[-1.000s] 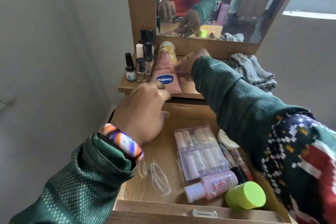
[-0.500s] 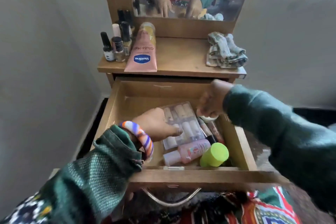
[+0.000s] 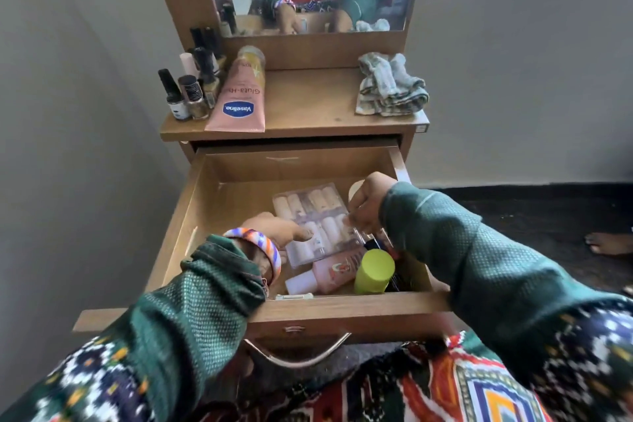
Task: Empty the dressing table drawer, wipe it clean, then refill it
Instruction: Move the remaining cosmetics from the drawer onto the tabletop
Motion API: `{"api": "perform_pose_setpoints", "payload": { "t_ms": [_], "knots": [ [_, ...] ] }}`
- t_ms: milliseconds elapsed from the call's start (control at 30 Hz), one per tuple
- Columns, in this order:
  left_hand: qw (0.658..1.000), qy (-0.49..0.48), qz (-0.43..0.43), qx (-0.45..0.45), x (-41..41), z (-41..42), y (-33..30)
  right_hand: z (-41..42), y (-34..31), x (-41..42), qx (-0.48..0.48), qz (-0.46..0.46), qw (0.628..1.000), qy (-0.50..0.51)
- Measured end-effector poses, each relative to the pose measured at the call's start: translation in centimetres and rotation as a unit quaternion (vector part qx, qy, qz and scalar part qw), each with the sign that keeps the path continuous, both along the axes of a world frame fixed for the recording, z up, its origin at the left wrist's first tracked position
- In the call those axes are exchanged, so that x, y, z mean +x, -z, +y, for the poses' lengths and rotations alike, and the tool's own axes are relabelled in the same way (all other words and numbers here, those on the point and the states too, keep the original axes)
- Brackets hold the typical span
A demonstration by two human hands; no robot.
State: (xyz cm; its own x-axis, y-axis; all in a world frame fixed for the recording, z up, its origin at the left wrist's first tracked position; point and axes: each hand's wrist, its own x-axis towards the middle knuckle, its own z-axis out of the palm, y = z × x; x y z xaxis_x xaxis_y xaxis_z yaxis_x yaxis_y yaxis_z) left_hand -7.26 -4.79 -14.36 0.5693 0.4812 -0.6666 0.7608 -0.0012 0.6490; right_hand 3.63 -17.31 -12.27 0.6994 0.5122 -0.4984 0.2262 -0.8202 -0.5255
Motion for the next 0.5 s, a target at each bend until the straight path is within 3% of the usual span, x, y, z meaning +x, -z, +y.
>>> {"api": "perform_pose_setpoints", "payload": {
  "t_ms": [233,500],
  "knots": [
    [0.989,-0.084,-0.049,-0.107,-0.3,0.4,-0.3,-0.7,-0.4,-0.4,0.104,0.149,0.976,0.118],
    [0.960,-0.111,-0.172,-0.190,-3.6,1.6,-5.2,-2.8,-3.1,-1.1,0.217,0.278,0.927,0.125]
  ]
}}
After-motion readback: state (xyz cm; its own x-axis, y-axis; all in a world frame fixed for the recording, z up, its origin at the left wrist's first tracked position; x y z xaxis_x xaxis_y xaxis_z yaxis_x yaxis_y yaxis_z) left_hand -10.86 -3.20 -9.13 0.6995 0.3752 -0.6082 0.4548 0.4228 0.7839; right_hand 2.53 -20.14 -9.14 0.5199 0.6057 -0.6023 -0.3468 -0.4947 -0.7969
